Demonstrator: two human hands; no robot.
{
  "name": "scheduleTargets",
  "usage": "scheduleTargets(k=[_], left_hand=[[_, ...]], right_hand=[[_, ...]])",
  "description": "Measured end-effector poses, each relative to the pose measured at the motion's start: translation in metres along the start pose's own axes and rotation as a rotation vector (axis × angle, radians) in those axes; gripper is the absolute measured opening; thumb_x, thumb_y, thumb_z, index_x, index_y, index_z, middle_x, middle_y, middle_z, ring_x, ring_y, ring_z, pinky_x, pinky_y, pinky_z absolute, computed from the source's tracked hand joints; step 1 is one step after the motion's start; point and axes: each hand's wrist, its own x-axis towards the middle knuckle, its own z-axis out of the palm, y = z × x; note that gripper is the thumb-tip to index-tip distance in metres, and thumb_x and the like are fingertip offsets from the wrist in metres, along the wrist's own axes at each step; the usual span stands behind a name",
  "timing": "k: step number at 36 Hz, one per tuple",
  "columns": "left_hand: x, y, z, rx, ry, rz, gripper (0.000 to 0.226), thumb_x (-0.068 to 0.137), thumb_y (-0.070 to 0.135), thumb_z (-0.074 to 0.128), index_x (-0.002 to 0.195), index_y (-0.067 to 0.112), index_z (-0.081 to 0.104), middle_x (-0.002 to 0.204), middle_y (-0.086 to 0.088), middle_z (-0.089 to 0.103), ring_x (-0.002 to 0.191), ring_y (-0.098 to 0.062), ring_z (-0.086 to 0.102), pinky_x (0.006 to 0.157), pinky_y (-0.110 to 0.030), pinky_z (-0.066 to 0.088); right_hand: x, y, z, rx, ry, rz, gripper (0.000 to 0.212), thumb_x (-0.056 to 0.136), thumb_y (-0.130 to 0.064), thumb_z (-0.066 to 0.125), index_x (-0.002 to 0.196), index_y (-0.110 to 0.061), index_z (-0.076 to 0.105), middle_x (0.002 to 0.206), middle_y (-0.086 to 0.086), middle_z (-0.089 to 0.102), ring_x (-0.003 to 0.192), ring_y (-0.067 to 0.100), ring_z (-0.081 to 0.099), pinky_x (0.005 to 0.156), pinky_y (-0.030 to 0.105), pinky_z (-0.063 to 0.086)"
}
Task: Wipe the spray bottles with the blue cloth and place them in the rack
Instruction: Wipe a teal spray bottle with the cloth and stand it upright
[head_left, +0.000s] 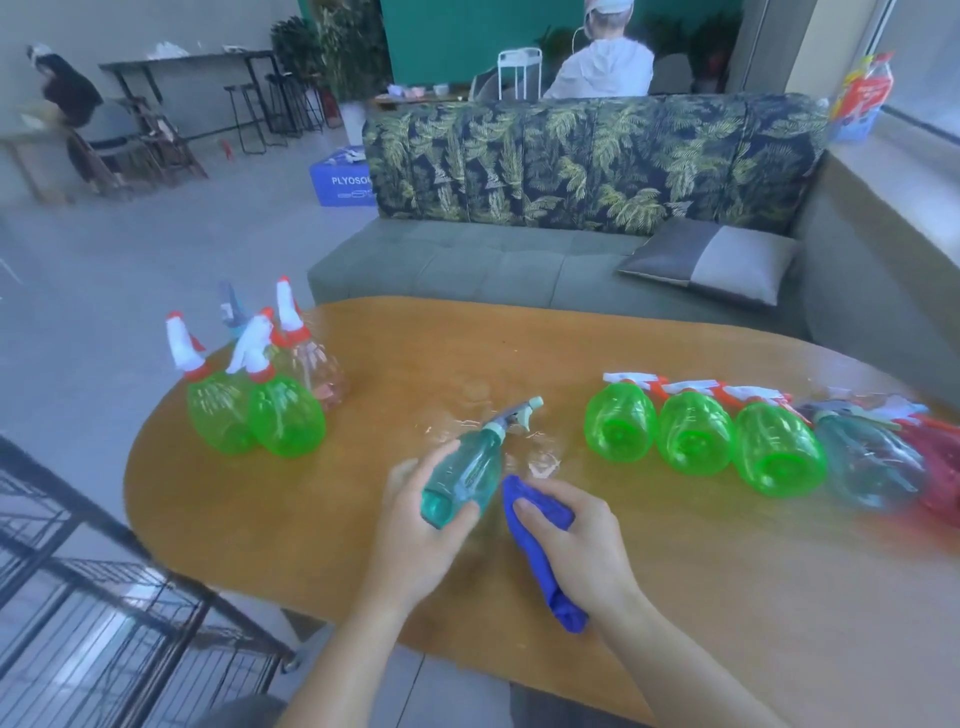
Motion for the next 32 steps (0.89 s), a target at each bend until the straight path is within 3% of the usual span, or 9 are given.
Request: scheduleTargets(k=[3,5,9,14,18,24,28,32], left_hand=[[-0.002,0.0,-0.006,0.049,0.001,0.001,0.063,0.083,0.032,0.081,0.136,0.052,0.055,0.133,0.015,0.051,0.124,0.014,0.048,0.094,0.003,0.031],[0.001,-0.001,-0.008,0.096,-0.001,-0.015,0.065,0.083,0.037,0.087,0.137,0.048,0.051,0.132,0.017,0.05,0.121,0.009,0.051,0.093,-0.003,0.035],[0.012,-0.001,-0.011,0.163,0.008,-0.045,0.071,0.078,0.048,0.091,0.133,0.04,0.047,0.129,0.015,0.055,0.115,-0.008,0.057,0.092,-0.029,0.047],[0.012,-0.003,-0.01,0.16,0.03,-0.052,0.075,0.082,0.044,0.087,0.145,0.05,0.048,0.132,0.02,0.061,0.121,-0.006,0.057,0.102,-0.032,0.049],[0.002,-0.001,-0.005,-0.074,0.058,-0.079,0.064,0.081,0.039,0.088,0.132,0.061,0.055,0.125,0.03,0.067,0.12,-0.002,0.064,0.107,-0.037,0.053],[-0.022,0.013,0.011,-0.662,0.113,-0.2,0.056,0.085,0.03,0.088,0.134,0.047,0.068,0.132,0.018,0.073,0.128,-0.015,0.069,0.11,-0.053,0.056],[-0.04,0.021,0.023,-0.905,0.067,-0.23,0.056,0.083,0.03,0.081,0.136,0.045,0.068,0.14,0.002,0.072,0.127,-0.026,0.07,0.091,-0.043,0.061],[-0.048,0.017,0.024,-0.839,-0.004,-0.151,0.068,0.08,0.045,0.085,0.145,0.044,0.062,0.149,0.006,0.066,0.14,-0.024,0.061,0.116,-0.059,0.049]], right_hand=[[-0.004,-0.004,0.013,-0.027,-0.026,-0.031,0.022,0.097,-0.026,0.073,0.099,-0.047,0.074,0.09,-0.027,0.076,0.085,-0.002,0.071,0.079,0.019,0.055],[-0.006,-0.006,0.018,-0.04,-0.036,-0.045,0.025,0.097,-0.026,0.072,0.095,-0.05,0.071,0.086,-0.026,0.076,0.081,0.0,0.071,0.075,0.019,0.056],[-0.005,-0.006,0.019,-0.026,-0.035,-0.023,0.018,0.098,-0.027,0.072,0.108,-0.041,0.076,0.088,-0.022,0.077,0.079,0.001,0.072,0.071,0.021,0.053],[-0.007,-0.003,0.01,-0.019,-0.015,0.011,0.02,0.097,-0.024,0.071,0.11,-0.039,0.077,0.089,-0.021,0.077,0.079,0.0,0.071,0.071,0.019,0.051],[-0.012,-0.007,0.002,0.024,-0.044,0.064,0.035,0.095,-0.01,0.062,0.103,-0.041,0.075,0.085,-0.009,0.078,0.068,0.008,0.068,0.062,0.023,0.053],[-0.023,-0.011,-0.007,0.109,0.011,0.068,0.03,0.096,-0.011,0.067,0.112,-0.036,0.072,0.095,-0.006,0.078,0.074,0.02,0.072,0.062,0.031,0.056],[-0.035,-0.02,-0.013,0.172,0.001,0.027,0.025,0.099,-0.012,0.066,0.108,-0.033,0.075,0.095,0.001,0.077,0.071,0.017,0.067,0.06,0.032,0.052],[-0.042,-0.022,-0.013,0.243,0.027,0.023,0.023,0.102,-0.011,0.065,0.115,-0.027,0.076,0.104,0.003,0.078,0.079,0.016,0.068,0.066,0.029,0.054]])
